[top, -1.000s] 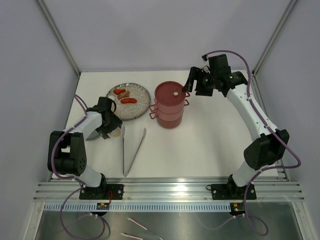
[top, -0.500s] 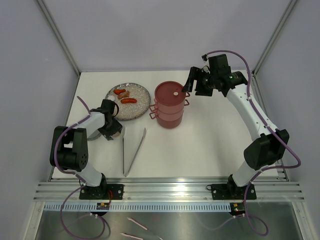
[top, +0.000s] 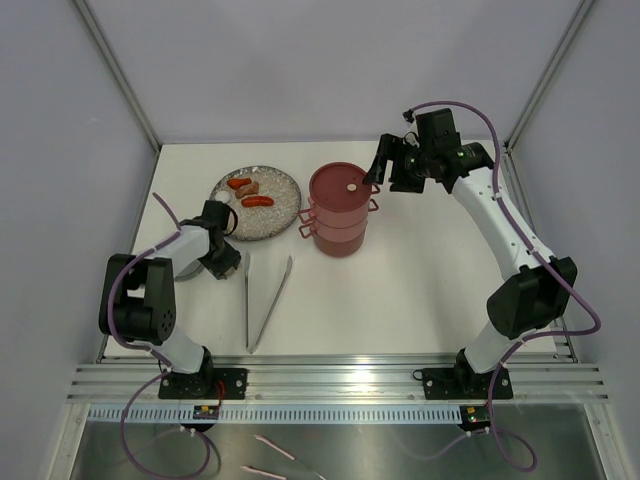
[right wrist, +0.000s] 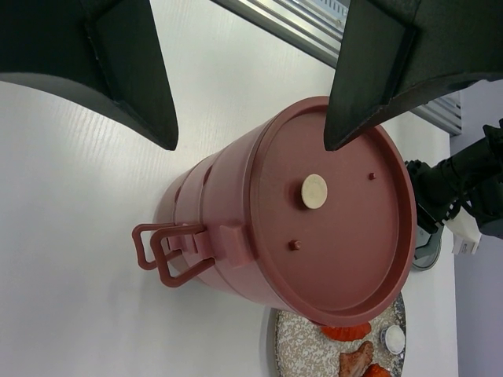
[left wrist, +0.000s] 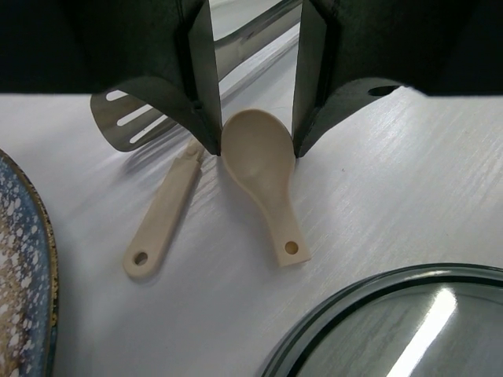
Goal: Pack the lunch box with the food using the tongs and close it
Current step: Pick up the utensils from the center of the board, then place the utensils in the packing box.
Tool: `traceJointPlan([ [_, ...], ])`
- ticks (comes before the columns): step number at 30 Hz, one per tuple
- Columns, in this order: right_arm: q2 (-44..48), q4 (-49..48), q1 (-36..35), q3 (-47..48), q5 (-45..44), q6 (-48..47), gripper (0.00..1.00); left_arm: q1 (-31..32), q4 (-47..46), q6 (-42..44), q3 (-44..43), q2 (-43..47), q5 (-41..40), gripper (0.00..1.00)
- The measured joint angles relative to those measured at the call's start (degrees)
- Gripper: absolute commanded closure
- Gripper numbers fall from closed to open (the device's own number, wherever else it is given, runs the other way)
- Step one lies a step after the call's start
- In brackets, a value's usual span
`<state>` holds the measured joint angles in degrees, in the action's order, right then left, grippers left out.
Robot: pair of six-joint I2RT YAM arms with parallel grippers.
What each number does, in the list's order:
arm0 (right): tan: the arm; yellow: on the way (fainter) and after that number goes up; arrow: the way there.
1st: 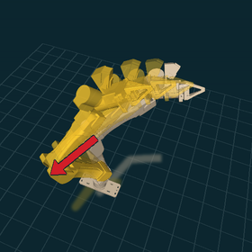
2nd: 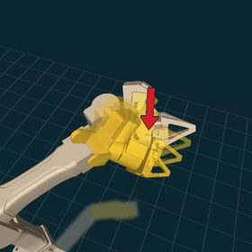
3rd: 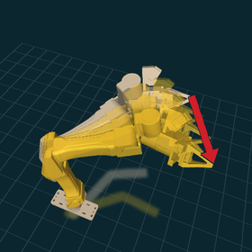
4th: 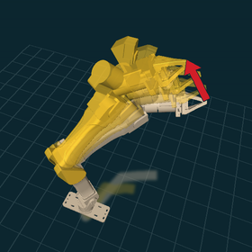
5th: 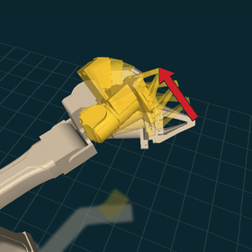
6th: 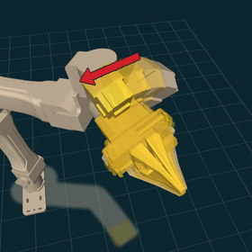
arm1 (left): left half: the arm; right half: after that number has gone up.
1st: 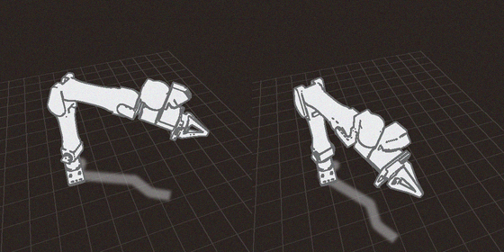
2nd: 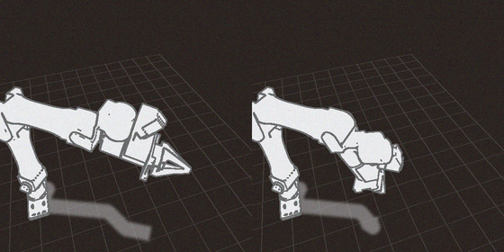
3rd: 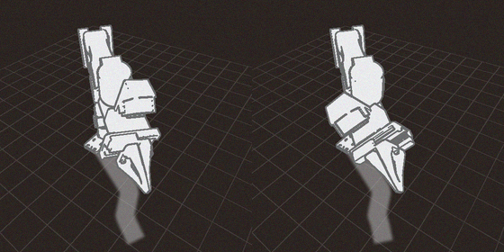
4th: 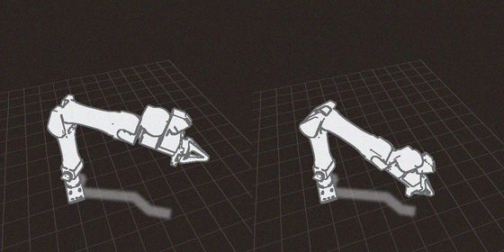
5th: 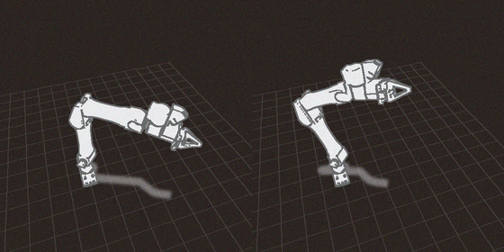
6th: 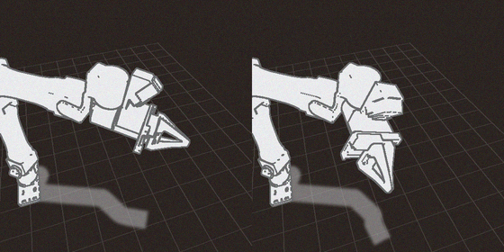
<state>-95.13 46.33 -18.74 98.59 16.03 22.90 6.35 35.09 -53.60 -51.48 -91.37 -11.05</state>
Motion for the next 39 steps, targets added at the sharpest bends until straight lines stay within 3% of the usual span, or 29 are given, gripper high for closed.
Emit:
traceJointPlan([
  [5, -0.42, 0.00, 0.00, -0.02, 0.00, 0.02, 0.18, 0.39, 2.32, 0.63, 0.52, 2.82, -2.10, 0.88],
  [11, -0.44, -0.02, 0.00, -0.02, -0.15, 0.04, 0.18, 1.46, 7.82, 6.32, -0.70, 12.04, -4.59, 0.90],
  [15, -0.42, 0.00, 0.00, -0.02, -2.14, 0.07, 0.17, 3.61, 15.06, 13.99, -9.09, 14.64, -4.44, 0.91],
  [19, -0.11, -0.13, 0.17, -0.22, -5.03, 0.76, 0.17, 10.05, 22.71, 21.35, -25.03, 13.73, -4.46, 0.91],
  [23, 1.88, -0.96, 1.36, -1.95, -7.04, 2.27, 0.17, 17.73, 28.98, 27.74, -45.24, 8.68, -3.39, 0.93],
  [28, 6.95, -2.36, 4.66, -5.92, -9.20, 5.07, 0.17, 24.35, 32.48, 33.20, -63.08, -0.42, -0.83, 0.93],
  [33, 11.43, -3.30, 6.45, -9.73, -10.60, 7.52, 0.17, 28.41, 34.16, 36.26, -71.78, -10.08, 2.23, 0.92],
  [39, 13.03, -3.67, 6.54, -12.11, -10.88, 8.92, 0.17, 31.71, 34.23, 37.57, -75.14, -18.01, 5.40, 0.92],
])
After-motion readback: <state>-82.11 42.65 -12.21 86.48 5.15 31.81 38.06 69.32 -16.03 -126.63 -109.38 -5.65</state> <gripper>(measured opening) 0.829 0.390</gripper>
